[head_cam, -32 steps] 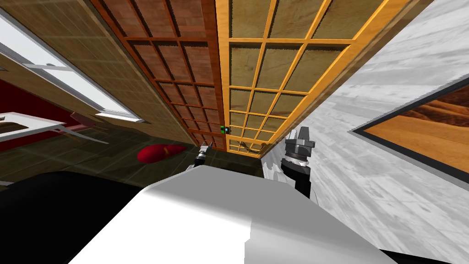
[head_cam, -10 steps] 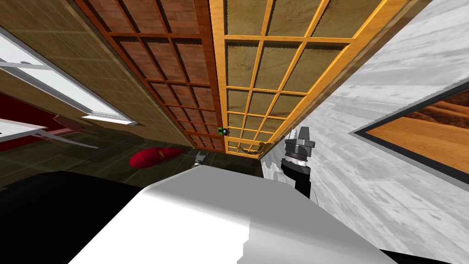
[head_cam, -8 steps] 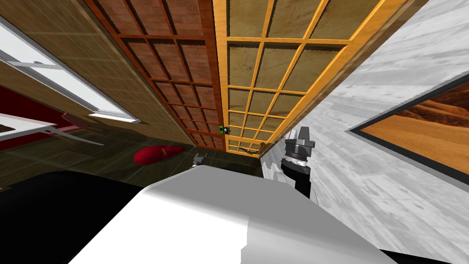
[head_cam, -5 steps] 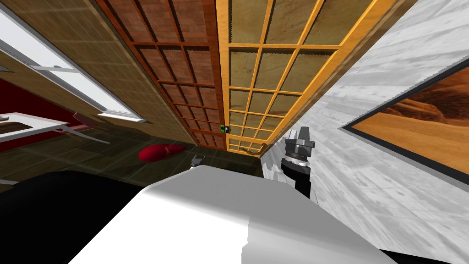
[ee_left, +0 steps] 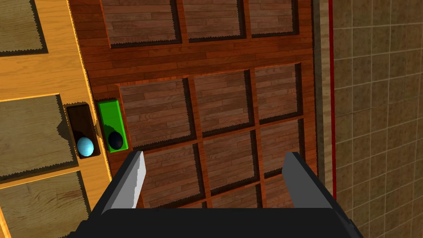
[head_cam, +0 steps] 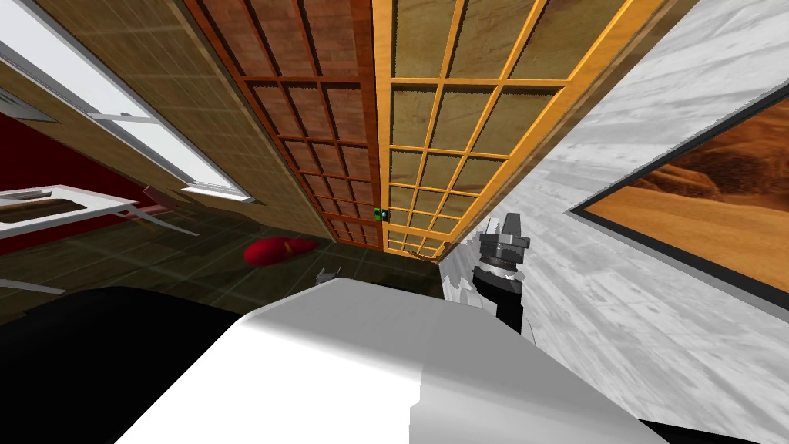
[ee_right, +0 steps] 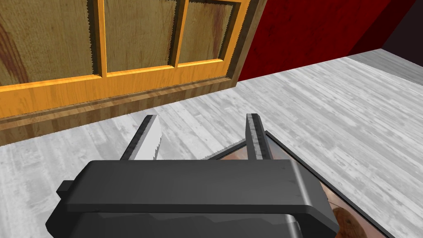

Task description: Pull the door open

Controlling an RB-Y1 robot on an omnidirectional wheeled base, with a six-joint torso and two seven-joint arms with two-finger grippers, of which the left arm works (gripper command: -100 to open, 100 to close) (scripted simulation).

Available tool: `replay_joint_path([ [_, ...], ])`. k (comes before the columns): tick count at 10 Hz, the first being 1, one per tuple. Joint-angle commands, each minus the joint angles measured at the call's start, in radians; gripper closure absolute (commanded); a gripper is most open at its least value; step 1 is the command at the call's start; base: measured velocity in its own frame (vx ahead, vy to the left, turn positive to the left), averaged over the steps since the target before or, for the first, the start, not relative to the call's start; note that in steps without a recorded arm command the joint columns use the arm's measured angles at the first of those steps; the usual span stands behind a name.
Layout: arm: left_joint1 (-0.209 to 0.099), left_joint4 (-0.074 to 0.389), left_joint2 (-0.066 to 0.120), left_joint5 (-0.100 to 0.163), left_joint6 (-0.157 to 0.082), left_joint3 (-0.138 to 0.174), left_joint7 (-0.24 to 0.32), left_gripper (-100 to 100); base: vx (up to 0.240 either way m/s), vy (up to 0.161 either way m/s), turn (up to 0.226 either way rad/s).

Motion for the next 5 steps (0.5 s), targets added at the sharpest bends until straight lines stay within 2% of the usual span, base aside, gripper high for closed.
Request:
replay_joint_path([
  [1, -0.028, 0.027, -0.014, -0.012, 0.003, 0.023, -0.017, -100, 0.043, 0.032, -0.025],
  [3, -0.061, 0.034, -0.032, -0.021, 0.004, 0.031, -0.027, -100, 0.132, 0.048, -0.05],
  [5, -0.099, 0.034, -0.053, -0.03, 0.003, 0.031, -0.034, -100, 0.201, 0.038, -0.063],
])
